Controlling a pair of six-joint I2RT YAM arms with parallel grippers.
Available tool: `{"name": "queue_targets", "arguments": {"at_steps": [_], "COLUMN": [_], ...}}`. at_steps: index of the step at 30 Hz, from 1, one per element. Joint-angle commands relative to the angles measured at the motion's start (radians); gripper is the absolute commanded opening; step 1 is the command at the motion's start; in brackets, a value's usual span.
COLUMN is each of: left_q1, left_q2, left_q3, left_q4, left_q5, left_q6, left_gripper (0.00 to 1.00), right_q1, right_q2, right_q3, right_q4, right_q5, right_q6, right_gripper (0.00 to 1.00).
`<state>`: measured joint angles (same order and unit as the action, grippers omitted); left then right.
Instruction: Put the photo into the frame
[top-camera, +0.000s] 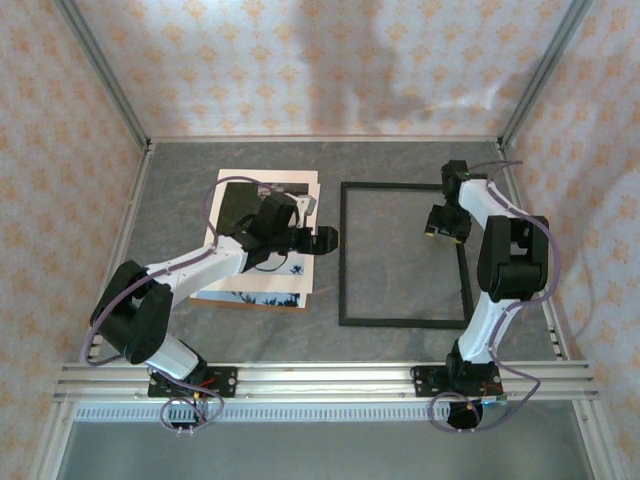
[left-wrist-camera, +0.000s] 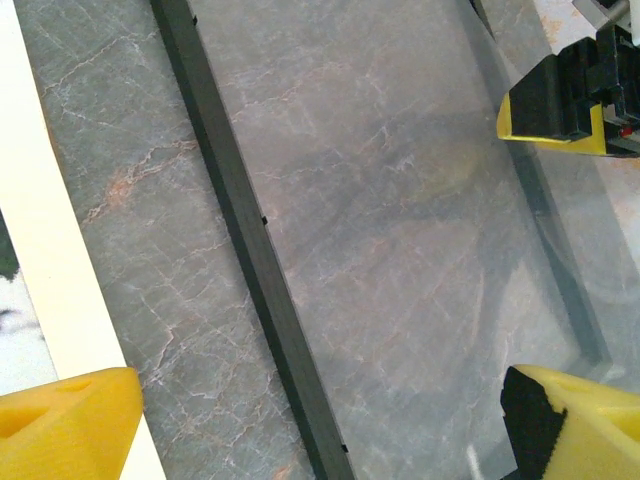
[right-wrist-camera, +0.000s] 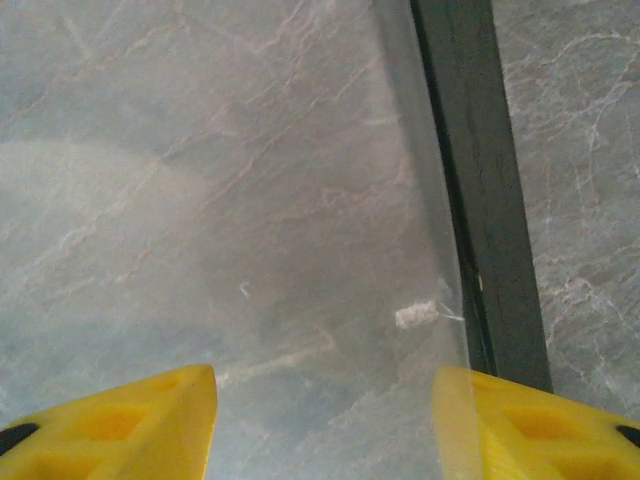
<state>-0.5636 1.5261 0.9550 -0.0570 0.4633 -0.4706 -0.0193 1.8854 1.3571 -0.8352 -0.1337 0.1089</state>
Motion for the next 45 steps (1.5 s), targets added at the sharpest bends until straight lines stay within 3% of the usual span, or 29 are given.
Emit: {"name": "queue_targets", "arguments": {"at_steps": [1, 8, 14, 20, 23, 26, 35, 40, 45], "left_q1": [-0.012, -0.011, -0.007, 0.033, 0.07, 0.113, 0.299, 0.468, 0.606], "left_q2": [0.009, 0.006, -0.001, -0.034, -0.055, -0.077, -0.214, -0.167, -0.04], "left_q3": [0.031, 0.029, 0.028, -0.009, -0.041, -0.063, -0.138, -0.097, 0.002], "left_q4": [-0.025, -0.039, -0.054, -0.056, -0.05, -0.072, -0.169, -0.169, -0.193], "left_q5": [-0.03, -0.059, -0.087, -0.122, -0.129, -0.141, -0.331, -0.309, -0.248], "left_q6": [0.018, 0.027, 0.037, 0.029, 0.02, 0.014, -0.004, -0.006, 0.061], "left_gripper": [0.92, 0.92, 0.93, 0.92, 0.92, 0.92, 0.94, 0.95, 0.95], "right_q1": [-0.014, -0.044, -0.045, -0.022, 0.077, 0.214, 0.651, 0.777, 0.784], "right_q2": [0.02, 0.006, -0.035, -0.181, -0.273, -0.311, -0.164, 0.005, 0.129], "right_q3": [0.03, 0.037, 0.032, -0.064, -0.141, -0.196, -0.069, 0.119, 0.245], "right_q4": [0.019, 0.021, 0.015, 0.049, 0.073, 0.109, 0.298, 0.372, 0.372], "right_q5": [0.02, 0.037, 0.073, 0.056, 0.056, -0.022, -0.09, -0.002, 0.084], "right_q6": [0.018, 0.024, 0.029, 0.069, 0.089, 0.104, 0.165, 0.245, 0.387], "right_gripper": [0.61, 0.71, 0.73, 0.77, 0.79, 0.79, 0.78, 0.81, 0.8]}}
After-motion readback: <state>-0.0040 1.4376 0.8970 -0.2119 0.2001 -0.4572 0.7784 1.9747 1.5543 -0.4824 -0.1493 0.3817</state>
